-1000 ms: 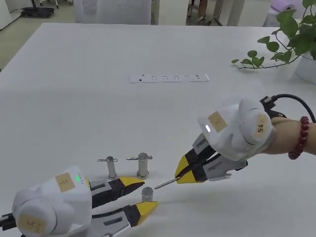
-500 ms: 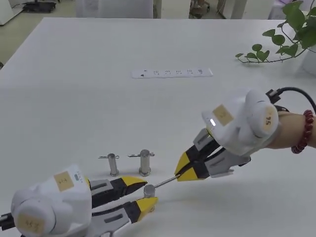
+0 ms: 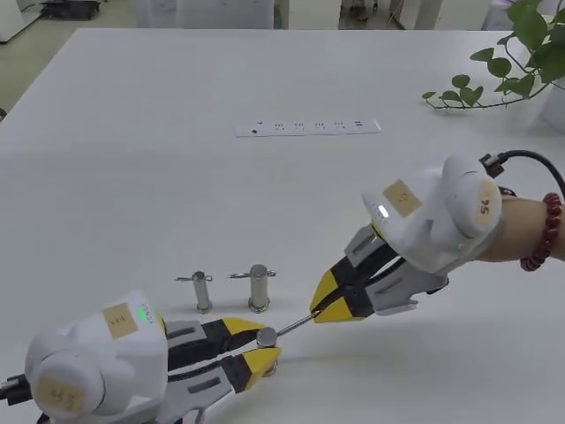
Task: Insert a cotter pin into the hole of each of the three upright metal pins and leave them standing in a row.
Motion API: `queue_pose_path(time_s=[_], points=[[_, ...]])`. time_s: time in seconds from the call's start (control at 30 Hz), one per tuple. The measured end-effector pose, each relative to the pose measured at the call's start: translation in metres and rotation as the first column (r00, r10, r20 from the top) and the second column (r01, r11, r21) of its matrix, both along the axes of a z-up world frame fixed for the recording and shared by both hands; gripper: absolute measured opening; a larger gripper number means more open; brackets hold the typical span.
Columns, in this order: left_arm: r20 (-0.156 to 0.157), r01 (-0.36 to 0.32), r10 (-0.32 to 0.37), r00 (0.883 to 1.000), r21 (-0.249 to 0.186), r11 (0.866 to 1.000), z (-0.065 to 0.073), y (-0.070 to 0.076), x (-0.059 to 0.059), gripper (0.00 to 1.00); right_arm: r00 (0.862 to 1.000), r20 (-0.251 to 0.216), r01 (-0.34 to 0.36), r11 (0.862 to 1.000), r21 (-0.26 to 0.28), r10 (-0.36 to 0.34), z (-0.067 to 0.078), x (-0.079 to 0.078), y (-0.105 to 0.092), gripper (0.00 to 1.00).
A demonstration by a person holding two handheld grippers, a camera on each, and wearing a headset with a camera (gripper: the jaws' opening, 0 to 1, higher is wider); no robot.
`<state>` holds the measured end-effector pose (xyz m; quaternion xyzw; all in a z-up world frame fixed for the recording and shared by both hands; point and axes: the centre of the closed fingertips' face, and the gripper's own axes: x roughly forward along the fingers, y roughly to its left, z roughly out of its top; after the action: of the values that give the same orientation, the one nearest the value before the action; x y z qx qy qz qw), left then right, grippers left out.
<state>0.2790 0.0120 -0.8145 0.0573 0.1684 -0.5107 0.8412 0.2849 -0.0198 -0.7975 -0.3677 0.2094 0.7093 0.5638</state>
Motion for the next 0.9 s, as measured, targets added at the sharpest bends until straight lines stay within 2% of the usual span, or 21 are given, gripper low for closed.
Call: queue_pose_path(time_s=[0.4, 0.63, 0.9], points=[[0.013, 0.044, -0.044, 0.999, 0.004, 0.999, -0.0001, 0.0001, -0.0003, 0.12, 1.0, 0.004, 0.022, 1.0, -0.007, -0.022, 0.0008, 0.0031, -0.0018, 0.03], [0.002, 0.053, -0.053, 0.999, 0.005, 0.999, -0.0008, 0.0003, -0.0006, 0.12, 0.999, 0.002, 0.042, 0.999, -0.001, -0.042, 0.0021, 0.0049, -0.0026, 0.02], [0.0, 0.048, -0.048, 0.999, 0.003, 0.999, 0.0046, 0.0019, -0.004, 0.25, 0.998, 0.008, 0.055, 0.999, 0.002, -0.055, 0.0044, 0.006, -0.0048, 0.02]])
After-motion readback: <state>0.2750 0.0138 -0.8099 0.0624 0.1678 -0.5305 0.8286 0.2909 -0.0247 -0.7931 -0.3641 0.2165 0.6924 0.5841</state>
